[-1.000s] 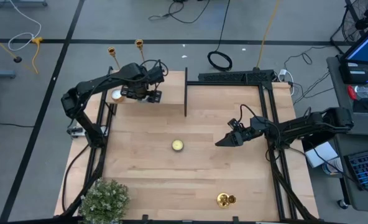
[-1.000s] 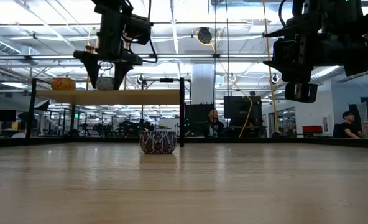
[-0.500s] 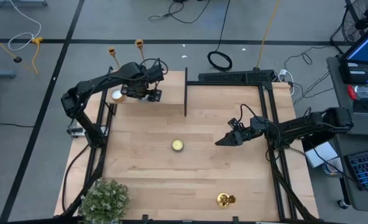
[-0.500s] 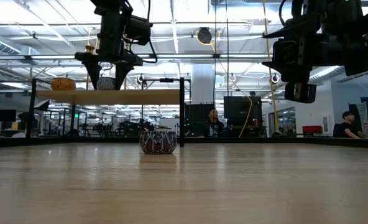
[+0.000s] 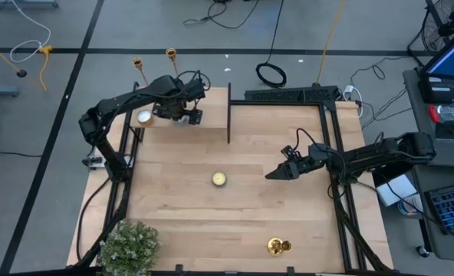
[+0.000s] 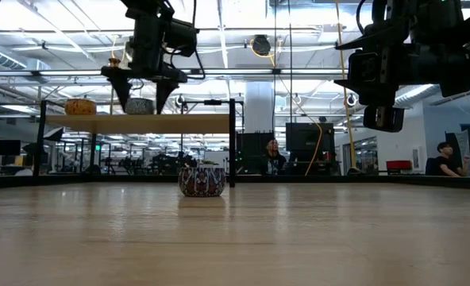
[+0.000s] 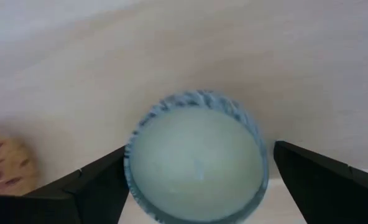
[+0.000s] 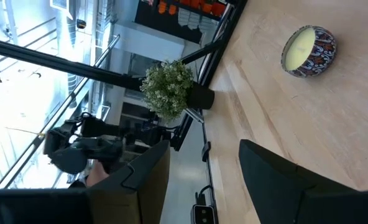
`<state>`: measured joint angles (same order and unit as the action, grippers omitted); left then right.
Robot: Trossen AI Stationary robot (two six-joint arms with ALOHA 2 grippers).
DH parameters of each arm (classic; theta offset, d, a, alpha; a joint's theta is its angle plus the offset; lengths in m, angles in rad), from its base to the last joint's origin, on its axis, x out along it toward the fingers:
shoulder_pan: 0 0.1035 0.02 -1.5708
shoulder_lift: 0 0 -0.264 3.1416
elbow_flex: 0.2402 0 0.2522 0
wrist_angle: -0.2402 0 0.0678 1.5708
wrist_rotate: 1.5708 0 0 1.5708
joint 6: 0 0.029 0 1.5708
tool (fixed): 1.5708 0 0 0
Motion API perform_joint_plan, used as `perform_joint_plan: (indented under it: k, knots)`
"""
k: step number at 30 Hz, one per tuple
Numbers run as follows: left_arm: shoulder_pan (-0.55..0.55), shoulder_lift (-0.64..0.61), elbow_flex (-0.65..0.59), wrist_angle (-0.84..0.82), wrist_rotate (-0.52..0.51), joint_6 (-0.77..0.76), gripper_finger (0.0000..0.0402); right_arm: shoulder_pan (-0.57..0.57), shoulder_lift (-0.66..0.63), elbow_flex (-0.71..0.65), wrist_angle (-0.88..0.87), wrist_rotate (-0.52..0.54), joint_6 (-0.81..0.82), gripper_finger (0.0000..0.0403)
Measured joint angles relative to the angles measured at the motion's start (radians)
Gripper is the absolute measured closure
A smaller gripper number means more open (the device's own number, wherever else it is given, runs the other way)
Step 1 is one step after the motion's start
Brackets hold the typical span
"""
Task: Pick & Place candle stick holders
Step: Put the blue scented candle on the shelf
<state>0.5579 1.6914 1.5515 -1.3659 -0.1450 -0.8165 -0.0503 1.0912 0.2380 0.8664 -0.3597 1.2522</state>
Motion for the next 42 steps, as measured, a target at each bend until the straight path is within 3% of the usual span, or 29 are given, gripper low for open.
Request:
perform_joint_plan:
  k: [9,22,29,33,38,42]
  knots:
    - [-0.002,-0.005,0.134,-0.071,-0.082,0.006,0.0040,0.000,0.000,0.000,-0.004,0.020,0.000,0.0211]
    - [-0.003,-0.014,0.141,-0.150,-0.103,0.000,0.0041,0.000,0.000,0.000,-0.004,0.019,-0.003,0.0211]
    - [-0.005,-0.088,0.141,-0.140,-0.127,-0.036,0.0052,0.000,0.000,0.000,-0.006,0.019,-0.003,0.0211]
    - [-0.024,-0.159,0.141,-0.052,-0.119,-0.028,0.0063,0.000,0.000,0.000,-0.013,0.019,-0.003,0.0211]
    - [-0.065,-0.222,0.143,0.149,-0.019,0.013,0.0115,0.000,0.000,0.000,-0.030,0.019,-0.003,0.0211]
    - [-0.076,-0.219,0.143,0.231,0.077,0.014,0.0206,0.000,0.000,0.000,-0.043,0.019,-0.003,0.0211]
